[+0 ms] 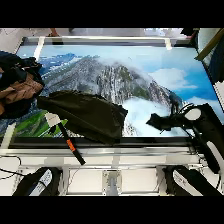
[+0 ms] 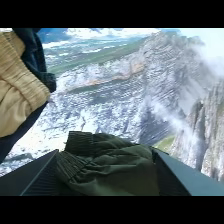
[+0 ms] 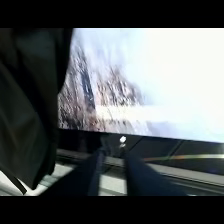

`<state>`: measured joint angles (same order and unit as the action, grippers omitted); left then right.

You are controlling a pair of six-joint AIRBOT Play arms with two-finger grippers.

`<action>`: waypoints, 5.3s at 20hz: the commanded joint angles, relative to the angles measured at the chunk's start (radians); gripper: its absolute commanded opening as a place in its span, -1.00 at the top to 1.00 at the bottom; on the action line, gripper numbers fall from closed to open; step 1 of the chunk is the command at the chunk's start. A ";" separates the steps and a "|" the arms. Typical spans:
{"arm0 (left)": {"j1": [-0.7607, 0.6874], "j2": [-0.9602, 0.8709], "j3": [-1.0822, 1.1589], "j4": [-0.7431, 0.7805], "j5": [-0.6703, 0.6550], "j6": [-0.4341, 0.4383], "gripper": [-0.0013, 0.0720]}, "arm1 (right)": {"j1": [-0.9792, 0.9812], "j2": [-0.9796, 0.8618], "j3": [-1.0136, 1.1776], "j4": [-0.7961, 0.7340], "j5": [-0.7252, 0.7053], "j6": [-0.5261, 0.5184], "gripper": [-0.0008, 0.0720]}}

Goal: Fold the clothes and pants, and hang the long-sleeved shirts on hangers.

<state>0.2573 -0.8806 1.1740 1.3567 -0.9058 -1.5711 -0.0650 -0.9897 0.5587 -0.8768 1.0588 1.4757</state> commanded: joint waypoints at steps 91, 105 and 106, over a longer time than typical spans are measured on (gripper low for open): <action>0.000 0.005 0.000 -0.027 -0.060 -0.023 -0.82 | -1.736 0.115 0.543 -0.102 0.279 0.023 -0.66; 0.000 0.005 0.000 -0.034 -0.064 -0.023 -0.82 | -1.077 0.134 0.883 0.356 0.279 -0.104 -0.25; 0.000 0.005 0.000 -0.034 -0.064 -0.022 -0.82 | -0.942 0.134 0.883 0.264 0.289 -0.123 -0.25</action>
<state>0.2573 -0.8757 1.1740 1.3228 -0.9680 -1.5936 -1.3132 -0.8616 1.4288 -0.5232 1.3136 1.4414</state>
